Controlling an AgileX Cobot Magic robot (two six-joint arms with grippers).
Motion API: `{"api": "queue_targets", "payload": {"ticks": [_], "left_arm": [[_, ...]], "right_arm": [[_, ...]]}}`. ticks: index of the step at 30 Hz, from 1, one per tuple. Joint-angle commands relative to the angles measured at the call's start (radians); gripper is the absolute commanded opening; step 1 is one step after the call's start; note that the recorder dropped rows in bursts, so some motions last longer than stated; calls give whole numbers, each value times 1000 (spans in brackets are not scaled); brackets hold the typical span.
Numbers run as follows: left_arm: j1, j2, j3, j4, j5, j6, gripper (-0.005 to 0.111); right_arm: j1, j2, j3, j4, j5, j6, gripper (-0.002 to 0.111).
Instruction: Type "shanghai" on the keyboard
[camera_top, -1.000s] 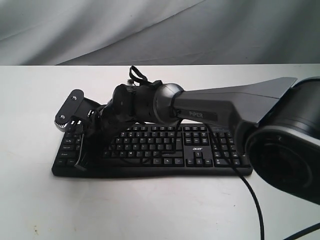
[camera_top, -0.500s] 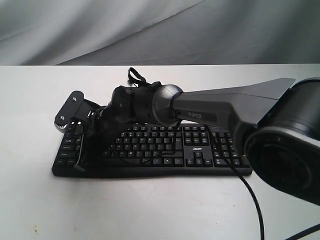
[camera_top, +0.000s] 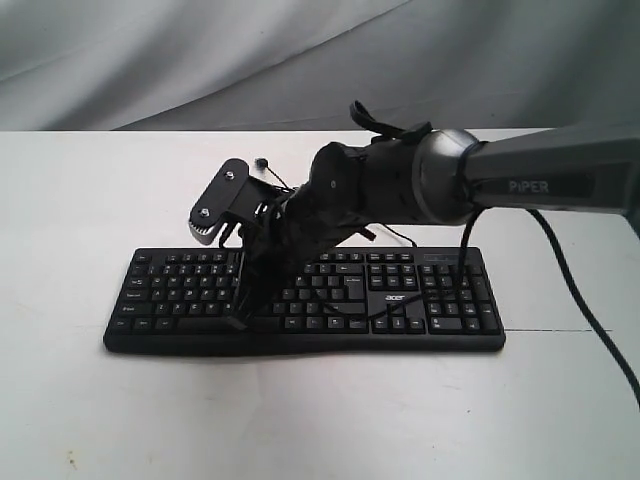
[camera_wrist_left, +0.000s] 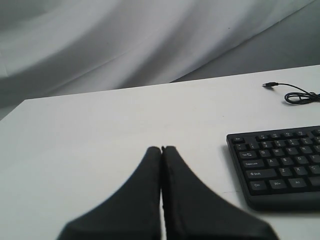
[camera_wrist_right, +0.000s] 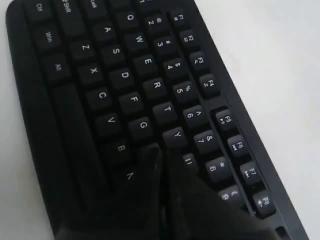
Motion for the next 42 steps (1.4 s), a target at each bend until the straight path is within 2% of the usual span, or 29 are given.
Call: {"api": "queue_targets", "payload": {"ticks": [1, 8, 42], "left_arm": [[-7, -4, 5, -2, -10, -4, 0], [-7, -4, 5, -2, -10, -4, 0], [-7, -4, 5, -2, -10, -4, 0]], "right_arm": [[0, 9, 11, -5, -44, -6, 0], [24, 55, 11, -7, -114, -6, 0], [34, 81, 7, -9, -137, -7, 0]]}}
